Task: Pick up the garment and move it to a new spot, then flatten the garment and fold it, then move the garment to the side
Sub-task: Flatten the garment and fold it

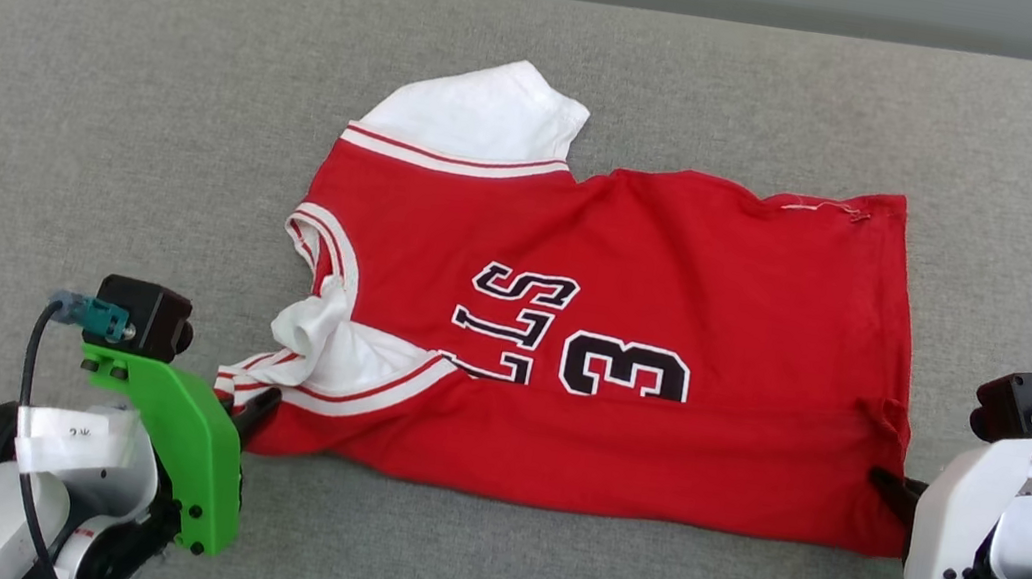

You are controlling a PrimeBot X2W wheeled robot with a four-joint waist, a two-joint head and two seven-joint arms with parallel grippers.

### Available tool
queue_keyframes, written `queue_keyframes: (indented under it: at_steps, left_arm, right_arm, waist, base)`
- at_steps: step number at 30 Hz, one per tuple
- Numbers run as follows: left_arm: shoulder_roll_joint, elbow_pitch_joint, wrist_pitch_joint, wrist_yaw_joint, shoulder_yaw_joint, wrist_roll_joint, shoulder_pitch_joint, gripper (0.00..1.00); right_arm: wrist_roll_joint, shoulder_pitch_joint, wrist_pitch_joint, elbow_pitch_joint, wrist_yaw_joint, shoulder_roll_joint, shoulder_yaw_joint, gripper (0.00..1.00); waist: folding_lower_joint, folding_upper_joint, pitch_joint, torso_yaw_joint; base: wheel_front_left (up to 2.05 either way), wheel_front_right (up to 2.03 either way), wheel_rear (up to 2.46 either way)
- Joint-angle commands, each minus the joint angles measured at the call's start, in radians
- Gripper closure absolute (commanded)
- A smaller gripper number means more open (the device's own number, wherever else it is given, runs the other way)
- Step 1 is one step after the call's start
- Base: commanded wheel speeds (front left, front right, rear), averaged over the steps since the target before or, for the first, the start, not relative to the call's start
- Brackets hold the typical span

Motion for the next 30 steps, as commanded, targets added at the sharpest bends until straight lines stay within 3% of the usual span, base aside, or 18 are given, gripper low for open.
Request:
queue_keyframes:
  at_steps: [1, 9, 14, 15, 21, 22, 23, 24, 25, 30]
  left_arm:
    - [0.013, -0.008, -0.008, 0.009, 0.006, 0.005, 0.021, 1.00]
    - [0.045, -0.062, -0.012, 0.058, 0.019, -0.011, 0.135, 1.00]
    - [0.034, -0.056, -0.016, 0.084, 0.021, -0.056, 0.232, 1.00]
    - [0.006, -0.029, -0.025, 0.074, 0.015, -0.093, 0.275, 1.00]
    - [-0.065, 0.096, -0.062, 0.018, 0.010, -0.148, 0.284, 1.00]
    - [-0.075, 0.122, -0.070, 0.007, 0.009, -0.150, 0.277, 1.00]
    - [-0.082, 0.142, -0.078, -0.002, 0.008, -0.150, 0.270, 0.86]
    - [-0.091, 0.164, -0.091, -0.009, 0.010, -0.148, 0.262, 0.36]
    - [-0.097, 0.179, -0.100, -0.015, 0.009, -0.146, 0.256, 0.00]
    - [-0.105, 0.213, -0.177, -0.032, 0.020, -0.096, 0.212, 0.00]
  right_arm:
    - [-0.006, 0.017, 0.006, -0.022, 0.000, -0.006, -0.006, 1.00]
    - [-0.014, 0.144, 0.050, -0.132, 0.000, 0.002, -0.043, 1.00]
    - [-0.027, 0.250, 0.069, -0.161, 0.000, 0.045, -0.082, 1.00]
    - [-0.032, 0.296, 0.059, -0.146, 0.000, 0.078, -0.094, 1.00]
    - [-0.049, 0.335, -0.005, -0.072, 0.000, 0.129, -0.115, 1.00]
    - [-0.046, 0.337, -0.020, -0.056, 0.000, 0.142, -0.119, 0.68]
    - [-0.043, 0.338, -0.029, -0.043, 0.000, 0.150, -0.117, 0.00]
    - [-0.043, 0.336, -0.046, -0.035, 0.000, 0.153, -0.113, 0.00]
    - [-0.043, 0.335, -0.068, -0.031, 0.000, 0.157, -0.114, 0.00]
    - [-0.064, 0.330, -0.221, -0.038, 0.000, 0.173, -0.134, 0.00]
  waist:
    - [0.0000, 0.0000, -0.046, -0.006]
    - [0.0000, 0.0000, -0.137, -0.011]
    - [0.0000, 0.0000, -0.167, -0.013]
    - [0.0000, 0.0000, -0.172, -0.015]
    - [0.0000, 0.0000, -0.169, -0.015]
    - [0.0000, 0.0000, -0.168, -0.015]
    - [0.0000, 0.0000, -0.168, -0.014]
    - [0.0000, 0.0000, -0.169, -0.014]
    - [0.0000, 0.0000, -0.169, -0.014]
    - [0.0000, 0.0000, -0.177, -0.011]
  base:
    - [0.00, 0.00, 0.00]
    - [0.00, 0.00, 0.00]
    - [0.00, 0.00, 0.00]
    - [0.00, 0.00, 0.00]
    - [0.00, 0.00, 0.00]
    - [0.00, 0.00, 0.00]
    - [0.00, 0.00, 0.00]
    - [0.00, 0.00, 0.00]
    - [0.00, 0.00, 0.00]
    - [0.00, 0.00, 0.00]
